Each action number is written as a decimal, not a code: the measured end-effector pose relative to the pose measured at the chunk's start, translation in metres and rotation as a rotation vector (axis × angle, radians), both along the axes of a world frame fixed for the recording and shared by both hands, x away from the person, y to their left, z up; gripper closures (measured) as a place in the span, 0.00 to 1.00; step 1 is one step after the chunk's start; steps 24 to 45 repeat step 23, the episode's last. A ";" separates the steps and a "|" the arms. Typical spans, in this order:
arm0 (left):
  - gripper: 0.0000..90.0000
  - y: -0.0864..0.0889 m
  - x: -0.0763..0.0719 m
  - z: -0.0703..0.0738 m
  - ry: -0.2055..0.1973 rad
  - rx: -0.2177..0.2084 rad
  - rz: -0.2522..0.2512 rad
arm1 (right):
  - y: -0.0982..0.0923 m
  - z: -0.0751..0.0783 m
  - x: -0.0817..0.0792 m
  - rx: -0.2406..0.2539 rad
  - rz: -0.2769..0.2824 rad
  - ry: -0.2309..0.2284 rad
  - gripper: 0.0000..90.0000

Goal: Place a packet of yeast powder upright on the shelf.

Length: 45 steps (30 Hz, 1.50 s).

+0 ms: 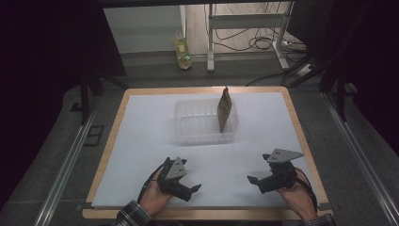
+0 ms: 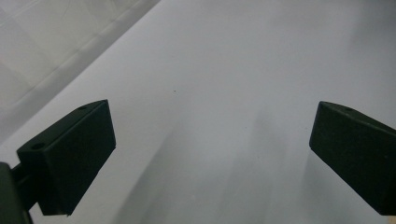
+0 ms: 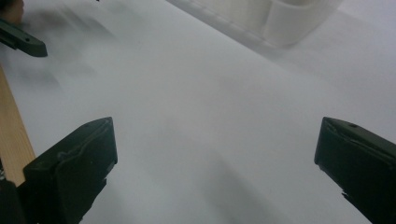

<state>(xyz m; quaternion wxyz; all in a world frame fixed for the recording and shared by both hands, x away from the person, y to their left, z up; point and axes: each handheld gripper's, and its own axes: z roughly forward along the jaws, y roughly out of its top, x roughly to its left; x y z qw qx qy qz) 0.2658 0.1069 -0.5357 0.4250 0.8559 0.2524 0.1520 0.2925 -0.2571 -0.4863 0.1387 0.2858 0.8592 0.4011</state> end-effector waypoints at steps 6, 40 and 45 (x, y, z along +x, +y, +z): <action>0.00 0.000 -0.001 -0.001 -0.002 0.010 0.003 | -0.010 -0.007 -0.003 -0.021 -0.022 0.014 0.00; 0.00 -0.003 0.000 -0.002 -0.020 0.022 0.001 | -0.022 -0.020 -0.004 -0.065 -0.052 0.032 0.00; 0.00 -0.003 0.000 -0.002 -0.020 0.022 0.001 | -0.022 -0.020 -0.004 -0.065 -0.052 0.032 0.00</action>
